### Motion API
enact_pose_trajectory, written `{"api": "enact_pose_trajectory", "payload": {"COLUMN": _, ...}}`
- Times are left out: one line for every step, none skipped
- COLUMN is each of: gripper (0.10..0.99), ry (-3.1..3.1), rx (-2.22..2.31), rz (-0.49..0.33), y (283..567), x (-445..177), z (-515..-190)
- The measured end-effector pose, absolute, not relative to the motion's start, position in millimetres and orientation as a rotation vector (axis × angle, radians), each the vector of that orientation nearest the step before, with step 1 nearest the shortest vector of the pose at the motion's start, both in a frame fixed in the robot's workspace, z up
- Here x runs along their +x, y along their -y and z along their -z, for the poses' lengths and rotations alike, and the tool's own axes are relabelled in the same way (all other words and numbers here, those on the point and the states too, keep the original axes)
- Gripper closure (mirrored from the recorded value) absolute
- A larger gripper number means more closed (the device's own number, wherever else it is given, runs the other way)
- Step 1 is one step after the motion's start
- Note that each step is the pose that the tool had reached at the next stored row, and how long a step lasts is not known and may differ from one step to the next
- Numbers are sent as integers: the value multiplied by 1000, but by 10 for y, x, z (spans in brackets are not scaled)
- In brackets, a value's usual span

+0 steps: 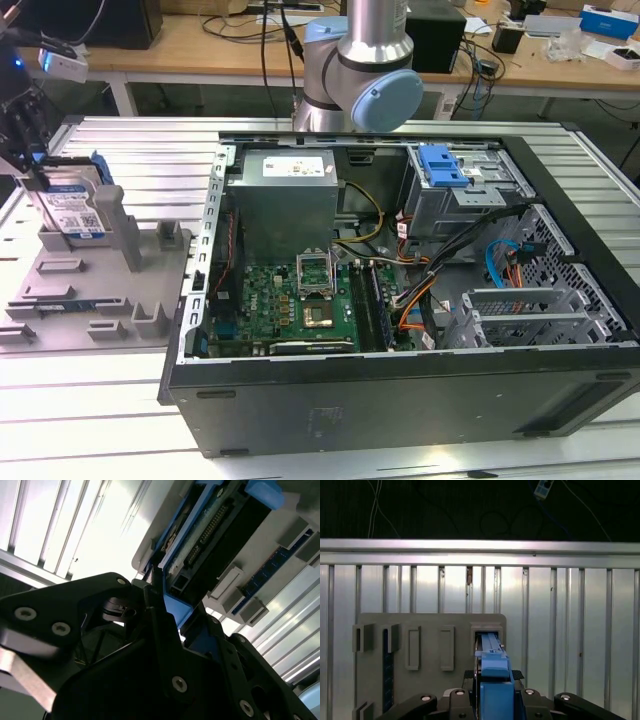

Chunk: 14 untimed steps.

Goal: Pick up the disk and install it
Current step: 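Pick up the disk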

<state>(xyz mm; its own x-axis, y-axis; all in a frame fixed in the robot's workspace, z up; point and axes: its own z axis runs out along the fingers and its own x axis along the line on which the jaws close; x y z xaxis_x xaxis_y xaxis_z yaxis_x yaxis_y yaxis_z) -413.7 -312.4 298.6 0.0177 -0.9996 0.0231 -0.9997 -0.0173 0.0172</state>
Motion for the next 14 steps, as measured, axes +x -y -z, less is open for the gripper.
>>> {"api": "enact_pose_trajectory", "payload": {"gripper": 722, "ry": 2182, "rx": 2220, "rz": -7, "y": 3124, "x": -4137, "z": -2995}}
{"api": "enact_pose_trajectory", "payload": {"gripper": 722, "ry": 2182, "rx": 2220, "rz": -7, "y": 3124, "x": -4137, "z": -3001}}
{"api": "enact_pose_trajectory", "payload": {"gripper": 722, "ry": 2182, "rx": 2220, "rz": -7, "y": 3124, "x": -4137, "z": -3011}}
{"api": "enact_pose_trajectory", "payload": {"gripper": 722, "ry": 2182, "rx": 2220, "rz": -7, "y": 3124, "x": -4137, "z": -3022}}
{"api": "enact_pose_trajectory", "payload": {"gripper": 722, "ry": 2182, "rx": 2220, "rz": -7, "y": 3124, "x": -4137, "z": -3030}}
{"api": "enact_pose_trajectory", "payload": {"gripper": 722, "ry": 2182, "rx": 2220, "rz": -7, "y": 3124, "x": -4137, "z": -3048}}
{"api": "enact_pose_trajectory", "payload": {"gripper": 722, "ry": 2182, "rx": 2220, "rz": -7, "y": 3124, "x": -4137, "z": -3060}}
{"api": "enact_pose_trajectory", "payload": {"gripper": 722, "ry": 2182, "rx": 2220, "rz": -7, "y": 3124, "x": -4137, "z": -3083}}
{"api": "enact_pose_trajectory", "payload": {"gripper": 722, "ry": 2182, "rx": 2220, "rz": -7, "y": 3124, "x": -4137, "z": -3113}}
{"api": "enact_pose_trajectory", "payload": {"gripper": 722, "ry": 2182, "rx": 2220, "rz": -7, "y": 3124, "x": -4137, "z": -3132}}
{"api": "enact_pose_trajectory", "payload": {"gripper": 722, "ry": 2182, "rx": 2220, "rz": -7, "y": 3124, "x": -4137, "z": -3155}}
{"api": "enact_pose_trajectory", "payload": {"gripper": 722, "ry": 2182, "rx": 2220, "rz": -7, "y": 3124, "x": -4137, "z": -3174}}
{"api": "enact_pose_trajectory", "payload": {"gripper": 722, "ry": 2182, "rx": 2220, "rz": -7, "y": 3124, "x": -4137, "z": -3195}}
{"api": "enact_pose_trajectory", "payload": {"gripper": 722, "ry": 2182, "rx": 2220, "rz": -7, "y": 3124, "x": -4137, "z": -3216}}
